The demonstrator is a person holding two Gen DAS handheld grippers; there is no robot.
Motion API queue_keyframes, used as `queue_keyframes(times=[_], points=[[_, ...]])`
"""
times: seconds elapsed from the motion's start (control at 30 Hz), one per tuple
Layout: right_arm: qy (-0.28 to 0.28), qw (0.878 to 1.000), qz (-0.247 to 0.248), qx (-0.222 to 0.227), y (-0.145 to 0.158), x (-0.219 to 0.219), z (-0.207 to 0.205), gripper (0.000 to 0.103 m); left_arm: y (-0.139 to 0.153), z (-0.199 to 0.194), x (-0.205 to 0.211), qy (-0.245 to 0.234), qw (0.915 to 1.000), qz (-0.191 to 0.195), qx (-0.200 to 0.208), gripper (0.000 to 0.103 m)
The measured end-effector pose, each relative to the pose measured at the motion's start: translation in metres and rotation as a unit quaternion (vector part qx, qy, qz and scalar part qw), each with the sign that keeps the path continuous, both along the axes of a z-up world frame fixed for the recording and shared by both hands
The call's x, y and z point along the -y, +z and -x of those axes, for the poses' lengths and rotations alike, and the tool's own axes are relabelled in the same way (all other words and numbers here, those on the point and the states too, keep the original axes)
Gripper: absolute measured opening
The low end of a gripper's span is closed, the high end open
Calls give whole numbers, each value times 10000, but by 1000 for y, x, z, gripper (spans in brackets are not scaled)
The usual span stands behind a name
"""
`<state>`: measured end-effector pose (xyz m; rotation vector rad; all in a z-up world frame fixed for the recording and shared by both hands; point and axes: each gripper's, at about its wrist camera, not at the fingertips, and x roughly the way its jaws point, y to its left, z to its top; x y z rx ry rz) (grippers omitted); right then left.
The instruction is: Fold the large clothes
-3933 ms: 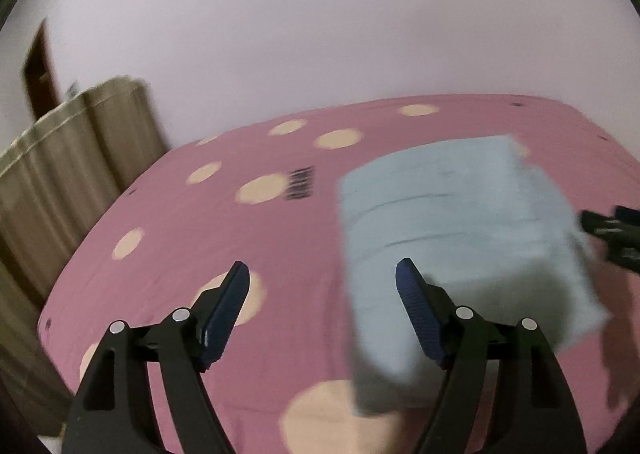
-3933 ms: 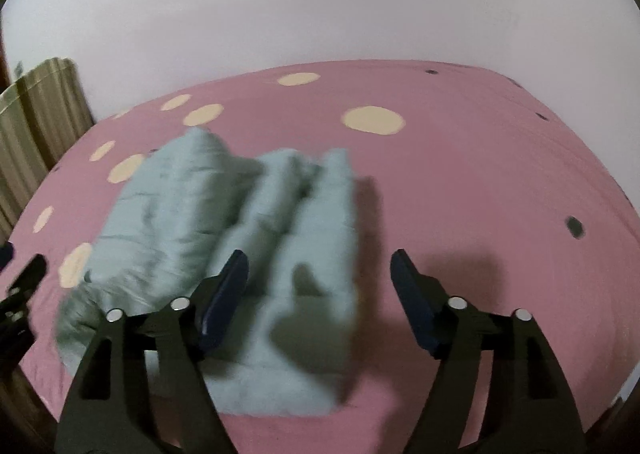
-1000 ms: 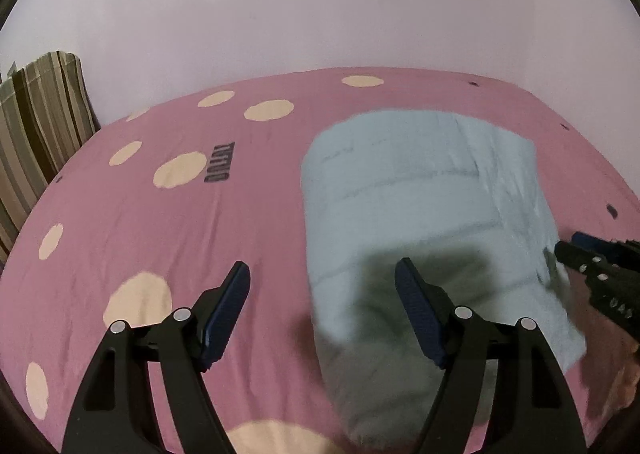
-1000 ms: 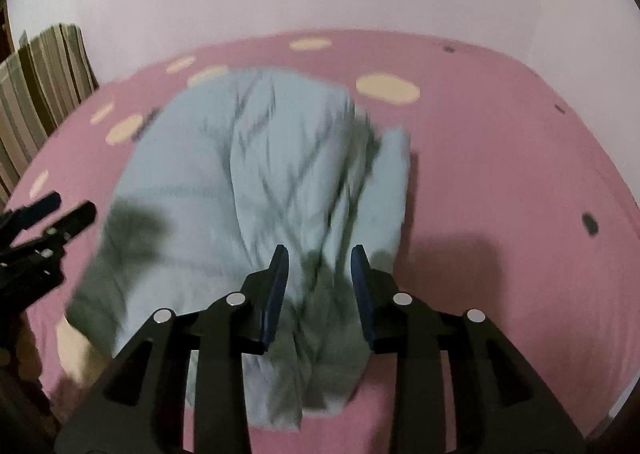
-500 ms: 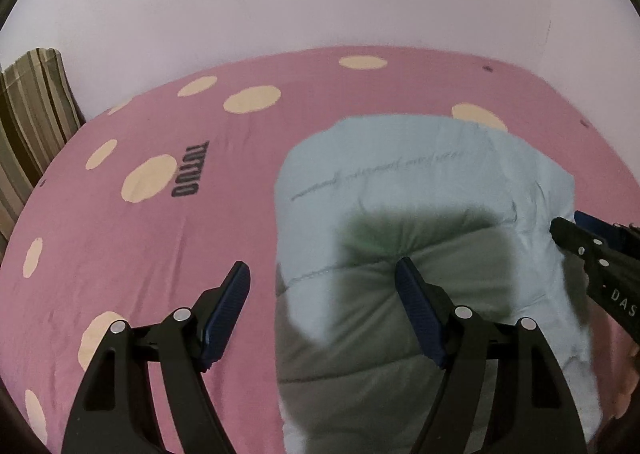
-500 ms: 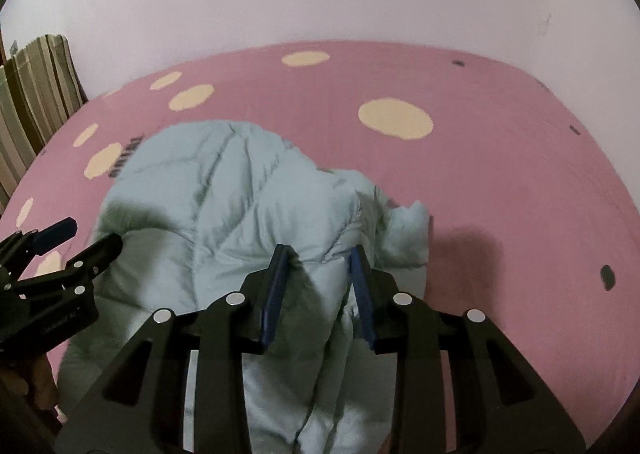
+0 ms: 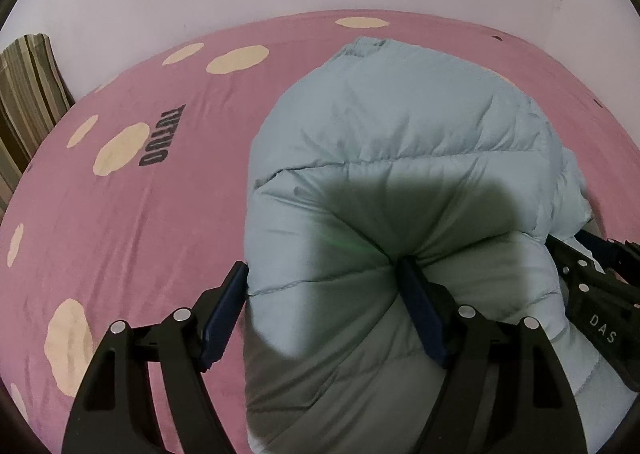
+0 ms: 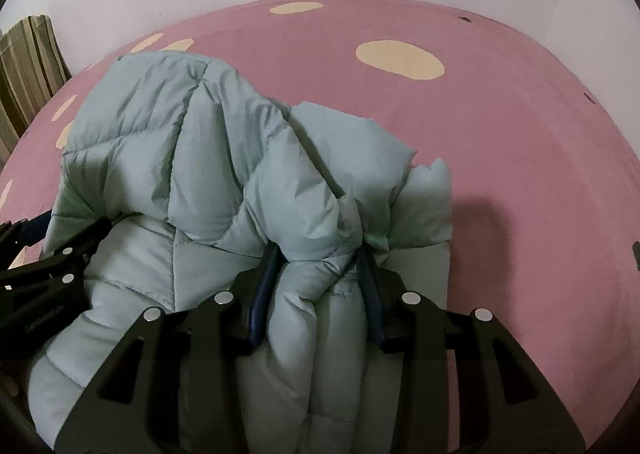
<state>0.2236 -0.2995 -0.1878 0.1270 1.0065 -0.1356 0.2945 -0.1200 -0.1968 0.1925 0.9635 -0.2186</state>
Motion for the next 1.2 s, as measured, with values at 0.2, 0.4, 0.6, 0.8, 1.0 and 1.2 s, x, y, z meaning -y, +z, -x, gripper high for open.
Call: queue_keyframes(times=[0.2,0.4,0.6,0.8,1.0,1.2], points=[[-6,9999,139,29,-4,-1,-1,38,-5,1,0,-30,10000,-19,29,76],[-31,9996,277,-5,0,-5,-3,38,-3,1,1,-35,10000,-74,-14,76],[-47,9993,365,83,8,-9,3,40,4,4,1,-44,9999,-105,22,76],[-208,9983,509,167,22,-7,17,62,21,16,-9,32,9999,-73,72,79],[-264,9991,263,179,32,0,32,66,33,35,-21,53,9998,9,199,79],[-421,9991,21,29,24,13,38,83,27,38,-35,115,9989,444,-34,83]])
